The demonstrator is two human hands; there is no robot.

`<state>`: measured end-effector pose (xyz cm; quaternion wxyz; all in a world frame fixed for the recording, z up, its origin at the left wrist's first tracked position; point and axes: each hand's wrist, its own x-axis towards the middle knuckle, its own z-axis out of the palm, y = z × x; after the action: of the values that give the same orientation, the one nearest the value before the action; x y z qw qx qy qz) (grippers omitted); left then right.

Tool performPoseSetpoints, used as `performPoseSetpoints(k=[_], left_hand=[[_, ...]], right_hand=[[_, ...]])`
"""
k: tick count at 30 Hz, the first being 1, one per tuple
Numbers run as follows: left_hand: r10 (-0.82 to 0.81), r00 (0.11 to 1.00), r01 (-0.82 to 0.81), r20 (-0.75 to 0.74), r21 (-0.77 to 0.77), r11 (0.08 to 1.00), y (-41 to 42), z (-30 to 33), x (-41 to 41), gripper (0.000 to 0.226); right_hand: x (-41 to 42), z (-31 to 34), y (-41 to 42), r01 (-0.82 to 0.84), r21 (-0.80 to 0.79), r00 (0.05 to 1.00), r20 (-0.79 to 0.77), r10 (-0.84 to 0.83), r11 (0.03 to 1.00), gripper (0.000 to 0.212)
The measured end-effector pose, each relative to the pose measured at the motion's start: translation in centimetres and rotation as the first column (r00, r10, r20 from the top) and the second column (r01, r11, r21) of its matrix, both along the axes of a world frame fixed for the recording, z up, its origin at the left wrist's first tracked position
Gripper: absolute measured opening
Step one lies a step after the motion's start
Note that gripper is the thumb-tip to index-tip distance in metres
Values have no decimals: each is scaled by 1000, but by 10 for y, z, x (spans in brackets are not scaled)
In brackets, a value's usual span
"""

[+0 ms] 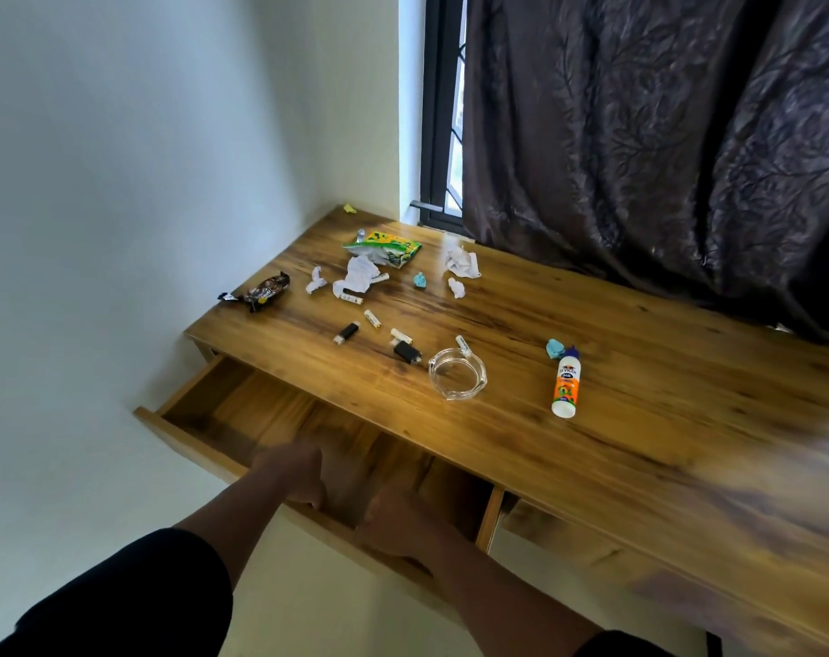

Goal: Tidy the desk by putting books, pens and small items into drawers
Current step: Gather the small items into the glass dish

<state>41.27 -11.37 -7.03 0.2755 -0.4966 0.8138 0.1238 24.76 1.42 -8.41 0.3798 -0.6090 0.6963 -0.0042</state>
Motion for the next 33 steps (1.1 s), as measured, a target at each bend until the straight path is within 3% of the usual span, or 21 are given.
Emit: performPoseSetpoints(k=[8,17,20,23,26,28,31,33], left_hand=[[10,993,-35,113,222,974,2,15,0,64],[24,992,-66,127,339,939,1,23,-5,40],[45,999,-49,20,368,929,-8,31,-14,21],[121,964,-29,-237,359,933,-15,44,-34,20],[320,863,-159,-391,390,907,-26,55,-66,14],[473,736,-267,-484,434,860,-34,61,-88,17],[643,429,-287,-634,579,763,-45,66,-114,19],[746,212,-261,-631,700,665,-50,66,-129,19]], right_hand=[[9,3,-6,64,312,948,277,-155,948,22],[10,8,-14,13,396,933,325,-153,918,31],[1,19,-20,64,308,925,340,-173,949,29],[-19,32,-37,173,135,904,371,-212,976,22],[-48,50,-58,254,-67,913,346,-216,965,14],[-72,59,-74,301,-206,923,307,-230,931,13],[-111,70,-101,359,-388,932,189,-308,849,16],[-137,75,-118,412,-437,909,134,-395,799,14]])
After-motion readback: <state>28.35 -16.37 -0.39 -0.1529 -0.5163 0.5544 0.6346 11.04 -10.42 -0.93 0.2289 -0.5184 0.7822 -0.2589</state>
